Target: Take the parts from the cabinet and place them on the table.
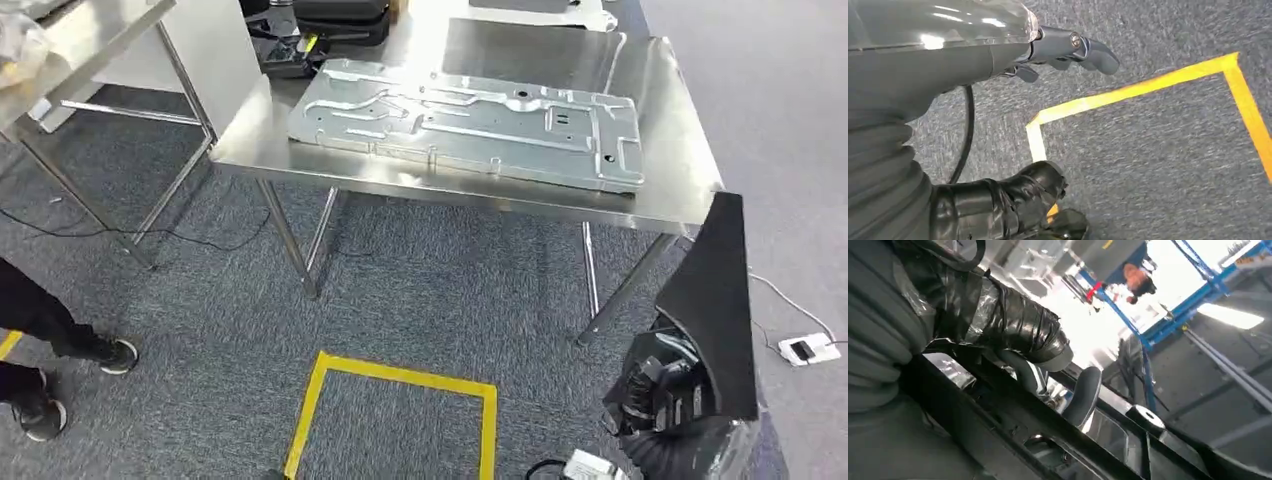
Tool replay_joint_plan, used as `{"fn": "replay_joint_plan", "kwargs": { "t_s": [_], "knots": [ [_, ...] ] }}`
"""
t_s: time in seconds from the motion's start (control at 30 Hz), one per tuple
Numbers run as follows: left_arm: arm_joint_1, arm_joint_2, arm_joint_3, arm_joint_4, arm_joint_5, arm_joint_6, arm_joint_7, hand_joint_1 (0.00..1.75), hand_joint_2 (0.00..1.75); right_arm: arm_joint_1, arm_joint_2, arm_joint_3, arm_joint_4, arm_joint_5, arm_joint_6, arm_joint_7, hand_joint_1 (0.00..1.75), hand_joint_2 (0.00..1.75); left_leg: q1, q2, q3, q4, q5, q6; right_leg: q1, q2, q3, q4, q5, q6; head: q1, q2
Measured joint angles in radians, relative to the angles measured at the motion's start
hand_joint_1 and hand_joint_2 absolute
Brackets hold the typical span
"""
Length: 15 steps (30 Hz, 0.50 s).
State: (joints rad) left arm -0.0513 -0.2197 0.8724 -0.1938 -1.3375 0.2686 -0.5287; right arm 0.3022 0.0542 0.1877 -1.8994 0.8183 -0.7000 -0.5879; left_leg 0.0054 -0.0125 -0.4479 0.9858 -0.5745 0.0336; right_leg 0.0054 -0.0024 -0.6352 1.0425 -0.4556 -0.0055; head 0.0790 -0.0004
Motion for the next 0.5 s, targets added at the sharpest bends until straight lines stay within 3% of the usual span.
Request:
{"fn": "replay_joint_plan", "kwargs": {
  "t_s": [0.07,0.1,0.13,0.17,0.23,0.27,0.3,0.33,0.4,0.43,0.47,0.5],
  "knots": [
    [0.002,0.0,0.0,0.0,-0.002,0.0,-0.001,0.0,1.75,-0.002,0.003,-0.005,-0.01,0.0,0.0,-0.007,1.75,1.75,-0.005,0.002,0.027,0.009,0.013,-0.01,-0.007,0.003,0.019,-0.015,0.006,-0.016,-0.001,0.0],
    [0.001,0.0,0.0,0.0,-0.003,0.0,-0.001,0.0,1.75,-0.001,0.008,-0.007,-0.014,0.0,0.0,-0.01,1.75,1.75,-0.001,0.005,0.024,0.027,0.003,-0.012,-0.013,0.003,0.038,-0.025,0.008,-0.019,-0.001,0.0],
    [-0.002,0.0,0.0,0.0,-0.003,0.001,-0.002,0.0,1.75,-0.004,0.008,-0.01,-0.02,0.0,0.0,-0.011,1.75,1.75,-0.001,0.006,0.003,0.078,0.0,-0.016,-0.013,0.002,0.051,-0.027,0.002,-0.027,-0.002,0.0],
    [-0.004,0.0,0.0,0.0,-0.003,0.001,-0.002,0.0,1.75,-0.008,0.01,-0.011,-0.023,0.0,0.0,-0.013,1.75,1.75,0.0,0.006,-0.037,0.146,-0.019,-0.019,-0.013,0.0,0.058,-0.028,-0.003,-0.032,-0.005,0.0],
    [-0.005,0.0,-0.001,0.0,-0.003,0.001,-0.003,0.0,1.75,-0.009,0.011,-0.013,-0.028,0.0,0.0,-0.014,1.75,1.75,0.004,0.006,-0.134,0.283,-0.094,-0.03,-0.013,0.001,0.071,-0.028,-0.019,-0.032,-0.004,0.0],
    [-0.003,0.0,-0.001,0.0,-0.003,0.001,-0.003,0.0,1.75,-0.009,0.011,-0.013,-0.028,0.0,0.0,-0.016,1.75,1.75,0.007,0.006,-0.169,0.316,-0.115,-0.034,-0.014,0.002,0.08,-0.028,-0.027,-0.032,-0.004,0.0],
    [-0.001,0.0,-0.001,0.0,-0.003,0.001,-0.003,0.0,1.75,-0.009,0.011,-0.014,-0.028,0.0,0.0,-0.018,1.75,1.75,0.008,0.006,-0.184,0.307,-0.105,-0.036,-0.015,0.004,0.09,-0.028,-0.035,-0.03,-0.004,0.0],
    [0.002,0.0,0.0,0.0,-0.003,0.001,-0.003,0.0,1.75,-0.009,0.011,-0.014,-0.028,-0.002,0.0,-0.019,1.75,1.75,0.009,0.006,-0.18,0.261,-0.065,-0.035,-0.016,0.006,0.104,-0.028,-0.044,-0.027,-0.004,0.0],
    [0.002,0.0,-0.001,0.0,-0.003,0.001,-0.003,0.0,1.75,-0.009,0.011,-0.014,-0.031,-0.002,0.0,-0.019,1.75,1.75,0.011,0.008,-0.14,0.099,0.066,-0.033,-0.019,0.006,0.131,-0.028,-0.064,-0.017,-0.004,0.0],
    [0.003,0.0,0.0,0.0,-0.003,0.001,-0.003,0.0,1.75,-0.01,0.011,-0.014,-0.034,-0.002,0.0,-0.019,1.75,1.75,0.01,0.013,-0.128,0.056,0.116,-0.029,-0.02,0.003,0.136,-0.028,-0.073,-0.011,-0.003,0.0],
    [0.003,0.0,-0.001,0.001,-0.003,0.001,-0.003,0.0,1.75,-0.01,0.011,-0.015,-0.034,-0.002,0.0,-0.02,1.75,1.75,0.001,0.015,-0.139,0.06,0.046,-0.024,-0.016,0.009,0.145,-0.024,-0.08,-0.002,-0.005,0.0],
    [-0.002,0.0,-0.001,0.001,-0.003,0.001,-0.002,0.0,1.75,-0.011,0.011,-0.015,-0.037,-0.002,0.0,-0.02,1.75,1.75,0.001,0.015,-0.132,0.061,0.058,-0.014,-0.016,0.006,0.144,-0.027,-0.088,0.007,-0.005,0.0]
  ]
}}
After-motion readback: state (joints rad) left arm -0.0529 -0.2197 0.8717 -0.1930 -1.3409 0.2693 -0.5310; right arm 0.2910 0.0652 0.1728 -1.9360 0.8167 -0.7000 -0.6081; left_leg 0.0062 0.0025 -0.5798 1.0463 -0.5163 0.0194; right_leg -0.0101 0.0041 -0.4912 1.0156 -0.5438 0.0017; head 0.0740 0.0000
